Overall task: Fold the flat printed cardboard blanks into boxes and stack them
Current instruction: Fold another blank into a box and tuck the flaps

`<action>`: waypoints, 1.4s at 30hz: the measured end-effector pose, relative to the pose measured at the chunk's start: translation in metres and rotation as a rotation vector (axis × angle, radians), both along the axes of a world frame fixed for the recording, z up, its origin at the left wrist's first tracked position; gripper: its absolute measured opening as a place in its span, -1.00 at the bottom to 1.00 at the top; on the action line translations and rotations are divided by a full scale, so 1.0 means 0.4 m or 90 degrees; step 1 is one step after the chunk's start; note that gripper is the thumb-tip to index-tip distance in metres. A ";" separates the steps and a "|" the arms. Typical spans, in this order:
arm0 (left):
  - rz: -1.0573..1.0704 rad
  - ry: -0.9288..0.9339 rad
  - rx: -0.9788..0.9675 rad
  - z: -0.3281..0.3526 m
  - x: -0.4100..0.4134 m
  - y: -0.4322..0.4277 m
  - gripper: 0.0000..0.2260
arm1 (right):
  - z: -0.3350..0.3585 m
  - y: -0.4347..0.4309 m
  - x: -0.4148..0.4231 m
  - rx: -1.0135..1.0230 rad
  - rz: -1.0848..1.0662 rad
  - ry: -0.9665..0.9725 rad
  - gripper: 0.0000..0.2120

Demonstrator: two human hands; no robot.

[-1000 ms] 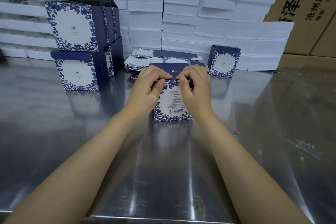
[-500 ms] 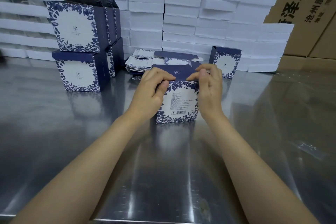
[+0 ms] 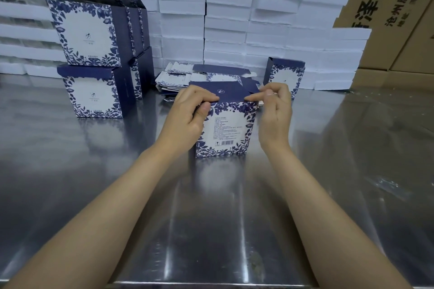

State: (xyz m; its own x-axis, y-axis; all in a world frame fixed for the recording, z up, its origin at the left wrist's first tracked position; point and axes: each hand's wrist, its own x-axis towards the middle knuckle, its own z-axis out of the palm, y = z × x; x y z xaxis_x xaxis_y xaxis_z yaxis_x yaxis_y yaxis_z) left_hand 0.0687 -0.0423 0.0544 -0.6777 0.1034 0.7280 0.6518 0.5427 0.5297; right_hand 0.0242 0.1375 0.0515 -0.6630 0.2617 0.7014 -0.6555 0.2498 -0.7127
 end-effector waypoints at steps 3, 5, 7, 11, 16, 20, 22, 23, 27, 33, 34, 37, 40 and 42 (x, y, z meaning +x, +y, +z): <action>0.000 0.001 -0.002 -0.001 0.000 0.001 -0.79 | 0.004 0.002 -0.003 -0.058 0.003 -0.039 -0.58; 0.003 0.004 -0.005 -0.004 0.000 0.002 -0.79 | 0.005 -0.014 0.001 -0.068 0.006 -0.060 -0.62; 0.003 0.005 -0.005 -0.006 0.002 0.003 -0.80 | 0.012 -0.029 0.005 -0.075 -0.002 -0.078 -0.67; -0.005 0.007 -0.021 -0.006 -0.002 -0.008 -0.79 | 0.023 -0.020 0.019 0.006 -0.031 -0.081 -0.69; -0.026 -0.038 0.045 -0.013 -0.003 -0.012 -0.64 | 0.028 -0.019 0.045 0.210 -0.153 -0.003 -0.70; -0.025 -0.040 0.067 -0.017 -0.009 -0.010 -0.56 | 0.037 -0.049 0.058 0.252 -0.177 0.036 -0.76; -0.029 -0.032 0.061 -0.021 -0.015 -0.012 -0.55 | 0.037 -0.067 0.067 0.256 -0.166 0.050 -0.81; -0.031 -0.025 0.055 -0.023 -0.017 -0.013 -0.54 | 0.037 -0.077 0.070 0.263 -0.165 0.054 -0.83; -0.027 0.016 0.025 -0.029 -0.027 -0.009 -0.55 | 0.036 -0.116 0.077 0.298 -0.158 0.080 -0.87; -0.020 0.042 -0.042 -0.034 -0.039 -0.013 -0.47 | 0.034 -0.194 0.084 0.306 -0.072 0.097 -0.87; -0.019 0.035 -0.042 -0.035 -0.040 -0.015 -0.47 | 0.032 -0.192 0.081 0.299 -0.056 0.092 -0.86; -0.021 0.016 -0.033 -0.032 -0.041 -0.016 -0.46 | 0.024 -0.169 0.076 0.285 -0.004 0.084 -0.88; -0.056 0.001 0.000 -0.026 -0.039 -0.018 -0.43 | 0.023 -0.162 0.076 0.296 0.006 0.083 -0.89; -0.078 -0.037 0.066 -0.023 -0.036 -0.016 -0.43 | 0.025 -0.163 0.070 0.303 -0.017 0.079 -0.82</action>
